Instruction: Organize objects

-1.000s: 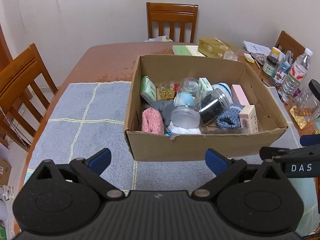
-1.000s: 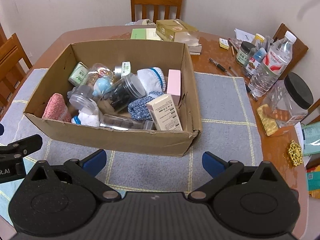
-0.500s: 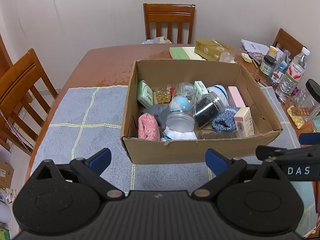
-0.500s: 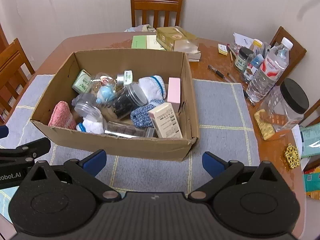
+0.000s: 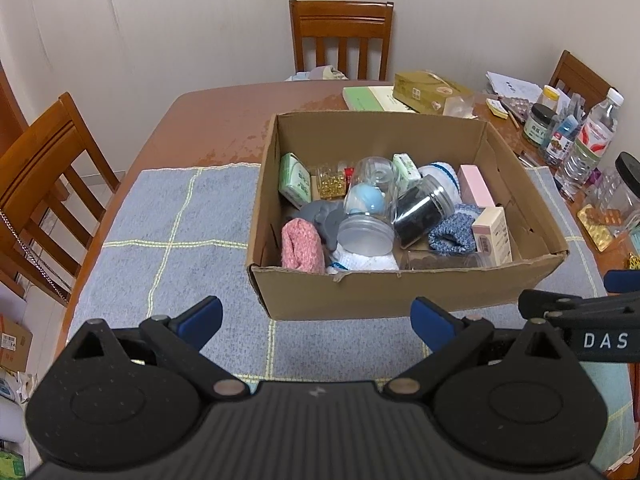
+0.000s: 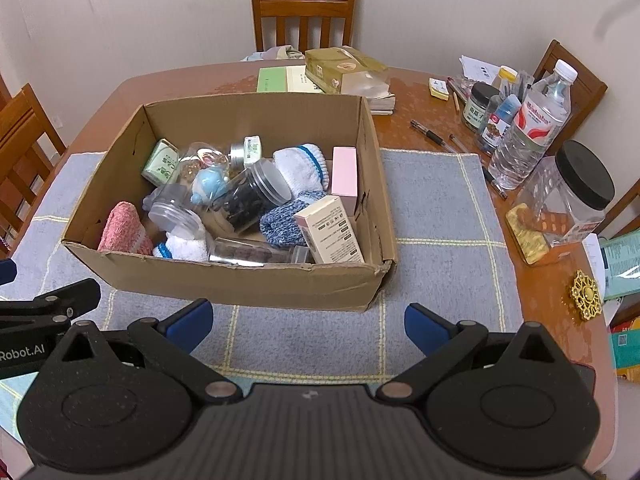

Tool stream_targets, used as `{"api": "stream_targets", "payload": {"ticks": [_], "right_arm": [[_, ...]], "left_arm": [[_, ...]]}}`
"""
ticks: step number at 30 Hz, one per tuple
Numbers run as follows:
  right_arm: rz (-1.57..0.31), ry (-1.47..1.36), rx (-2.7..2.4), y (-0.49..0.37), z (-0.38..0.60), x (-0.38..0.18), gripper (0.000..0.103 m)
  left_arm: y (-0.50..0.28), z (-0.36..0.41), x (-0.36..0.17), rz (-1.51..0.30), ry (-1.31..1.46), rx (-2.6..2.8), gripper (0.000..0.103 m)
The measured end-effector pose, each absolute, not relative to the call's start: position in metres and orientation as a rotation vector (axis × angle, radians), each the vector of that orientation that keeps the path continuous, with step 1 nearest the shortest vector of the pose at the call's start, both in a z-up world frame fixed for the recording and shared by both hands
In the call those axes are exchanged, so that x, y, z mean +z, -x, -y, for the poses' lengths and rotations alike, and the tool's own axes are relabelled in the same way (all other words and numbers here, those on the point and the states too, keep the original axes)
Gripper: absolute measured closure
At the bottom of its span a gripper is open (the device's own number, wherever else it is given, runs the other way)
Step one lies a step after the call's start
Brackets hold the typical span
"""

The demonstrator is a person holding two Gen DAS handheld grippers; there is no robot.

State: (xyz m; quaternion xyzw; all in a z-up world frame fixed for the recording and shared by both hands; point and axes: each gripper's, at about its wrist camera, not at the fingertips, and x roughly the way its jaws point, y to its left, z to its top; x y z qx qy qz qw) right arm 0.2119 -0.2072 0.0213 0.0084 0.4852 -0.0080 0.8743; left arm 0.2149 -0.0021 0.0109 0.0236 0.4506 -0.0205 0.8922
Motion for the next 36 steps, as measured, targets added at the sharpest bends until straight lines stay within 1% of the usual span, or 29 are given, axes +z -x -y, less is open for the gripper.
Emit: {"api": "stream_targets", "payload": {"ticks": [36], "right_arm": [[-1.013,-0.029,-0.026,-0.2060,0.2052,0.0243,0.000]], "left_arm": [[-0.2120,0.0039,0.0135,-0.936,-0.060,-0.045,0.003]]}}
